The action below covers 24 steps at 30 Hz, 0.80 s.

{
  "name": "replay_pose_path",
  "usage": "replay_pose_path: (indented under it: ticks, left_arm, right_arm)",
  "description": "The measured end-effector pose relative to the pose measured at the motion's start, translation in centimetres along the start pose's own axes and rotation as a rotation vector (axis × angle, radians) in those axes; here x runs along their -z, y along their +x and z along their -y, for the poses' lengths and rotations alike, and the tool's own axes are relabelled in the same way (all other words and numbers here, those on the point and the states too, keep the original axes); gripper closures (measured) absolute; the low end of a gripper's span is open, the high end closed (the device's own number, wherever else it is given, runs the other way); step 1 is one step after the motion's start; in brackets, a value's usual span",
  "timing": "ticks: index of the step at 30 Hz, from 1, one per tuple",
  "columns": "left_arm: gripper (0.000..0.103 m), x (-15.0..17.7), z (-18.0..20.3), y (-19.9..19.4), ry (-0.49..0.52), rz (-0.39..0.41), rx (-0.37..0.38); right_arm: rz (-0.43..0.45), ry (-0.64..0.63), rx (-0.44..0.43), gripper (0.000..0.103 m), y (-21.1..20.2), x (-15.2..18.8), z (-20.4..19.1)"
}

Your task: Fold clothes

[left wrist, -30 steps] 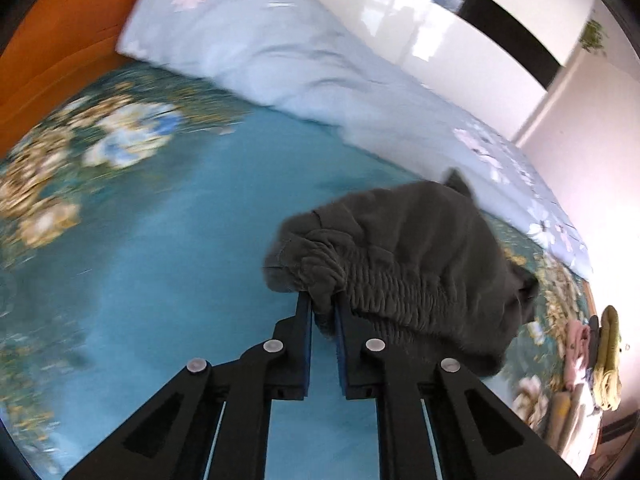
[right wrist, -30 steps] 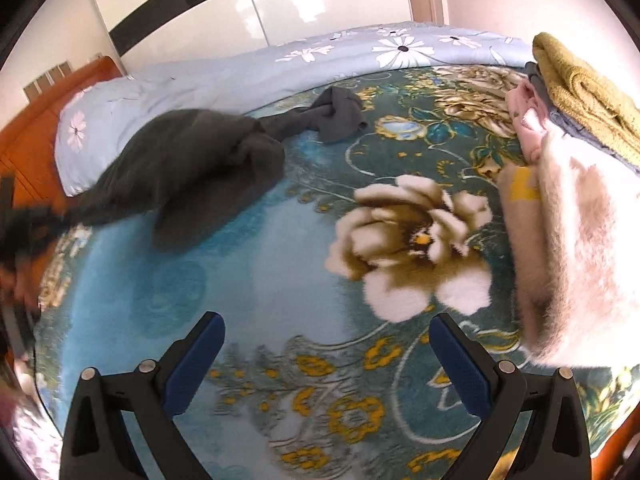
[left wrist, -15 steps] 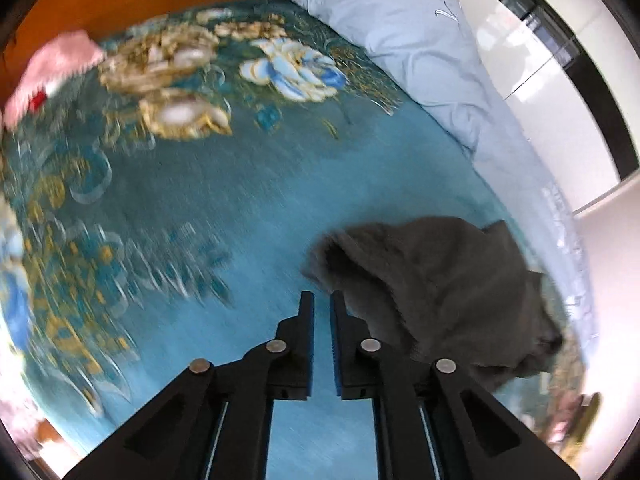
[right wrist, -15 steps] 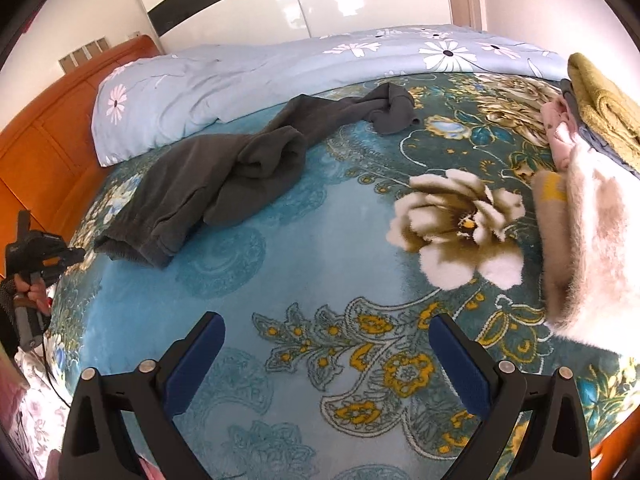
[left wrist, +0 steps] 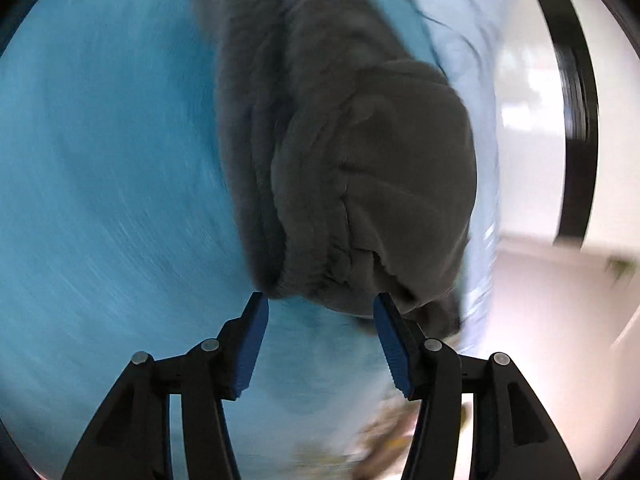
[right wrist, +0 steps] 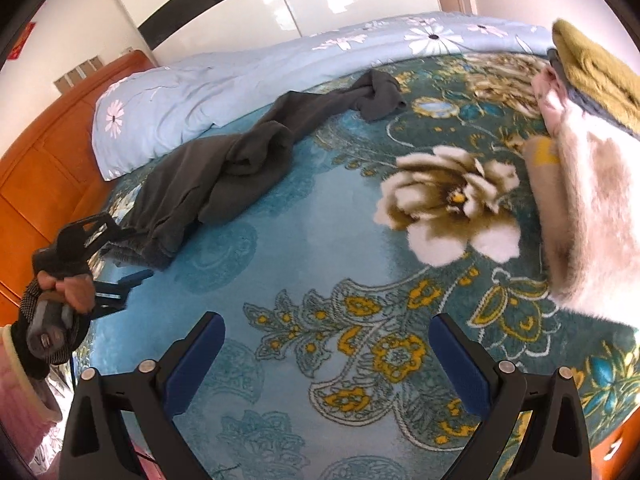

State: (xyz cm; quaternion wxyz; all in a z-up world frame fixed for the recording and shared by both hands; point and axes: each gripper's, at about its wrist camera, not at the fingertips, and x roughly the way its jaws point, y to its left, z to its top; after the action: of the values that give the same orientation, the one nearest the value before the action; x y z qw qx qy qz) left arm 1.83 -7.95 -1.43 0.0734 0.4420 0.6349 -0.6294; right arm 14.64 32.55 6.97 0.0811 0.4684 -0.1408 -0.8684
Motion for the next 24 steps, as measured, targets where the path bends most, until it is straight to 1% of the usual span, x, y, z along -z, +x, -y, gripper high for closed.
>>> replay_pose_path:
  ticks: [3, 6, 7, 8, 9, 10, 14, 16, 19, 21, 23, 24]
  left_arm:
    - [0.047, 0.3, 0.5, 2.0, -0.014, 0.003, -0.006]
    - [0.047, -0.2, 0.6, 3.4, -0.075, 0.047, 0.018]
    - [0.049, -0.4, 0.6, 3.5, -0.097, 0.066, 0.020]
    - [0.053, -0.6, 0.6, 3.5, -0.115, 0.081, 0.020]
    - [0.061, -0.7, 0.7, 3.5, -0.132, 0.096, 0.020]
    - [0.078, -0.9, 1.0, 3.1, -0.122, 0.106, 0.015]
    - [0.087, -1.5, 3.4, 0.1, 0.016, 0.134, -0.015]
    - [0.088, -1.8, 4.7, -1.4, 0.085, 0.148, -0.031]
    - [0.089, -2.5, 5.8, -5.5, 0.207, 0.180, -0.039]
    - [0.090, -3.3, 5.7, -8.7, 0.278, 0.209, -0.053]
    - [0.092, -4.4, 4.7, -12.5, 0.340, 0.248, -0.093]
    - [0.092, -4.6, 3.9, -13.6, 0.357, 0.265, -0.114]
  right_arm:
    - [-0.016, 0.033, -0.013, 0.000, 0.6, 0.1, 1.0]
    - [-0.017, 0.049, -0.018, 0.000, 0.7, 0.1, 1.8]
    - [-0.017, 0.056, -0.018, 0.000, 0.7, 0.1, 2.1]
    - [-0.016, 0.062, -0.018, 0.000, 0.6, 0.1, 2.3]
    - [-0.016, 0.069, -0.017, 0.000, 0.6, 0.1, 2.6]
    - [-0.015, 0.076, -0.017, 0.000, 0.6, 0.0, 2.8]
    - [-0.014, 0.086, -0.017, 0.000, 0.5, -0.1, 3.2]
    - [-0.007, 0.087, -0.030, 0.000, 0.3, -0.1, 3.0]
    - [0.011, 0.081, -0.049, 0.000, -0.4, -0.4, 2.2]
    - [0.015, 0.087, -0.065, 0.000, -0.7, -0.6, 1.6]
    - [0.009, 0.103, -0.083, 0.000, -1.0, -0.7, 1.1]
    - [0.000, 0.108, -0.099, 0.000, -1.0, -0.7, 0.9]
